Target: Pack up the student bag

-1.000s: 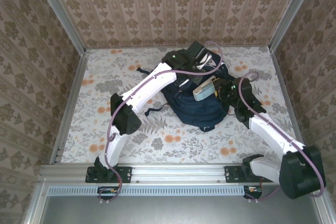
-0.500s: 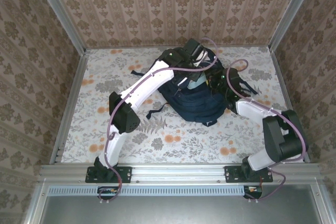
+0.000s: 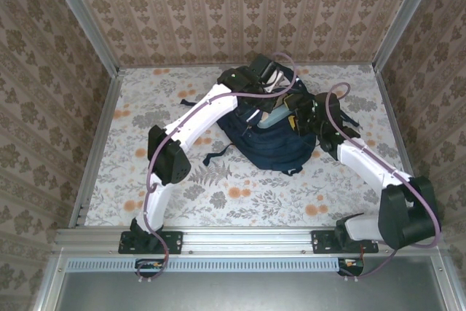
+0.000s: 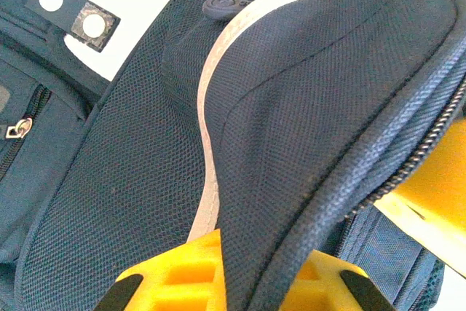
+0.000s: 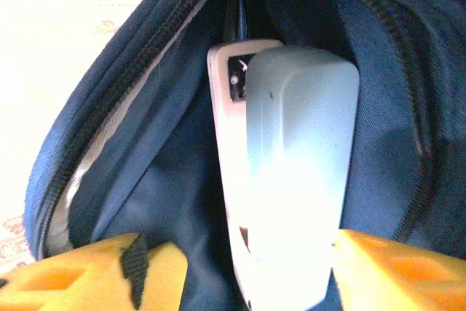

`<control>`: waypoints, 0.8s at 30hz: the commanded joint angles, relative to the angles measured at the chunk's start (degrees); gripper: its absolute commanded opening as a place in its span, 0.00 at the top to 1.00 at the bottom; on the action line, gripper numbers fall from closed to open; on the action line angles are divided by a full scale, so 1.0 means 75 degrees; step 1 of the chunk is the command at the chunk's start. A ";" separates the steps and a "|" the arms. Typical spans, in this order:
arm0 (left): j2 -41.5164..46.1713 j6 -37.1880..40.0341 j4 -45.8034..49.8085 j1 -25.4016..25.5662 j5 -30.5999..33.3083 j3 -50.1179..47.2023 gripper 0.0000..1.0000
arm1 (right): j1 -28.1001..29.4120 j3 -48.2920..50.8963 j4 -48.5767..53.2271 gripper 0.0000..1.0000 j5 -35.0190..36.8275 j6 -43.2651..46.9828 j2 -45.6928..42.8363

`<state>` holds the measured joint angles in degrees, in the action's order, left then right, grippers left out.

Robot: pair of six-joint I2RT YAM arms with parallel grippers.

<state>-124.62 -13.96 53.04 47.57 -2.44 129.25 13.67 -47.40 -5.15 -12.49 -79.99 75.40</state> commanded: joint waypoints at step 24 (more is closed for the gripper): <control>0.0737 -0.0242 -0.1224 -0.0016 -0.1283 -0.0217 1.00 | 0.0250 -0.0936 -0.2099 0.90 -0.0408 0.0563 0.2324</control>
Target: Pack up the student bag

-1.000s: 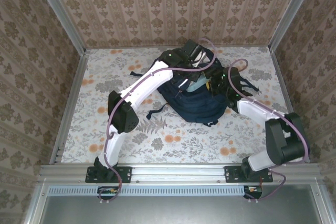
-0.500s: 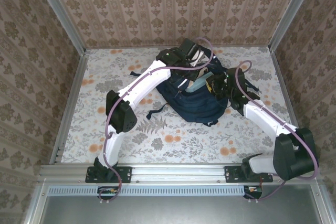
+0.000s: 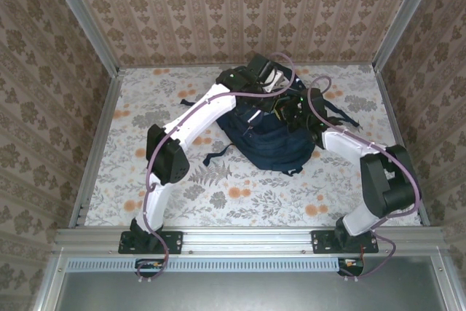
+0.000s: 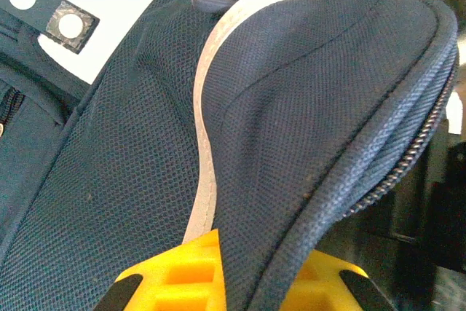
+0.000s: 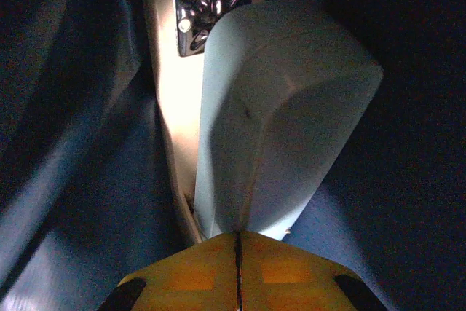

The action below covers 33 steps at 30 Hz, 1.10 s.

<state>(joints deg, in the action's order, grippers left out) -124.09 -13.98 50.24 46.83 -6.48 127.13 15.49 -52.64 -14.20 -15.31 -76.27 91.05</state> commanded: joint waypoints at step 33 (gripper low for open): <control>0.2929 -0.4057 -0.4584 -0.2253 -0.2885 -0.6427 0.40 | 0.0831 0.1172 0.4618 0.19 0.1520 0.3171 -0.4445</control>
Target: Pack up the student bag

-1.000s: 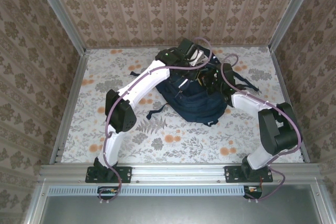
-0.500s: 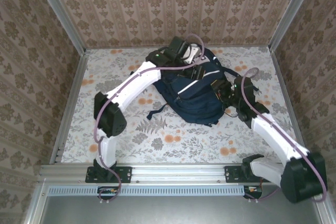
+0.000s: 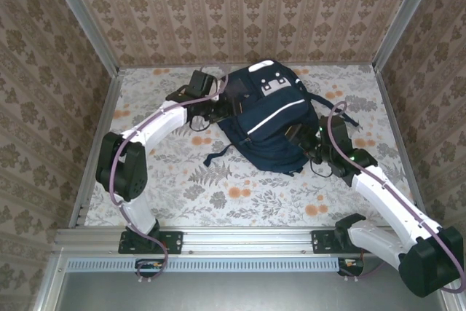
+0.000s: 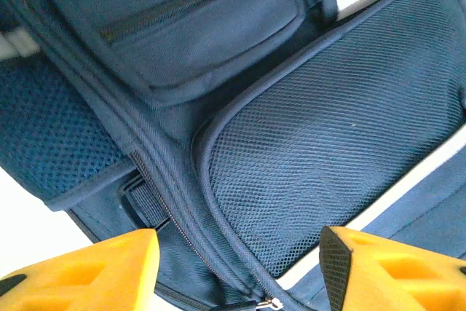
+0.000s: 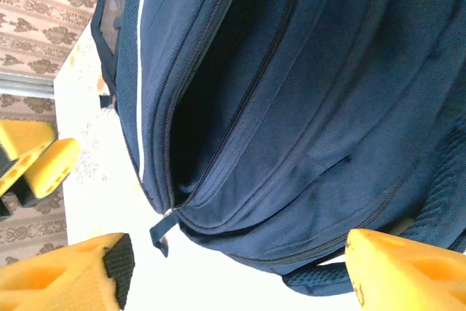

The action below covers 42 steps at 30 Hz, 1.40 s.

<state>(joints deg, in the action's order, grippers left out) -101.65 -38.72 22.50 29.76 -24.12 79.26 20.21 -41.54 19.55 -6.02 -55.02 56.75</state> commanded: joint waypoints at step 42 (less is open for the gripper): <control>-0.0594 -0.1931 -0.2562 0.0271 -0.2288 -0.0124 1.00 | 0.2634 -0.1891 0.1187 0.33 0.2568 0.0341 0.1819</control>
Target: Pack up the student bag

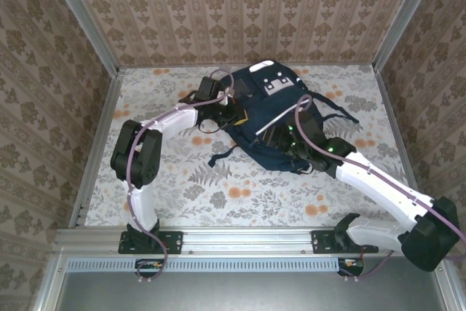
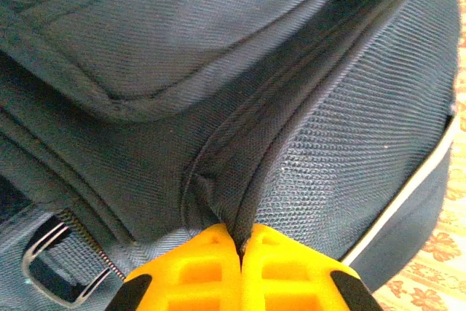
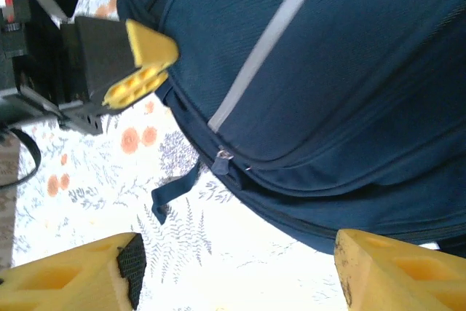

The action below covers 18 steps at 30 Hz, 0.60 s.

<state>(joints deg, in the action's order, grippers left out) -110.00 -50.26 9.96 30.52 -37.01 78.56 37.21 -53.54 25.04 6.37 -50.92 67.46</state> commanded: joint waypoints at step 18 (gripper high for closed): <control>0.0614 -0.0835 -0.1372 0.0360 -0.0643 -0.0080 1.00 | 0.1090 -0.1537 0.0448 0.61 0.2584 -0.1969 0.3076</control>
<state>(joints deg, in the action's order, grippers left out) -108.99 -55.94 4.54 32.58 -38.20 77.62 45.91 -63.40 26.57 21.15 -63.68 88.95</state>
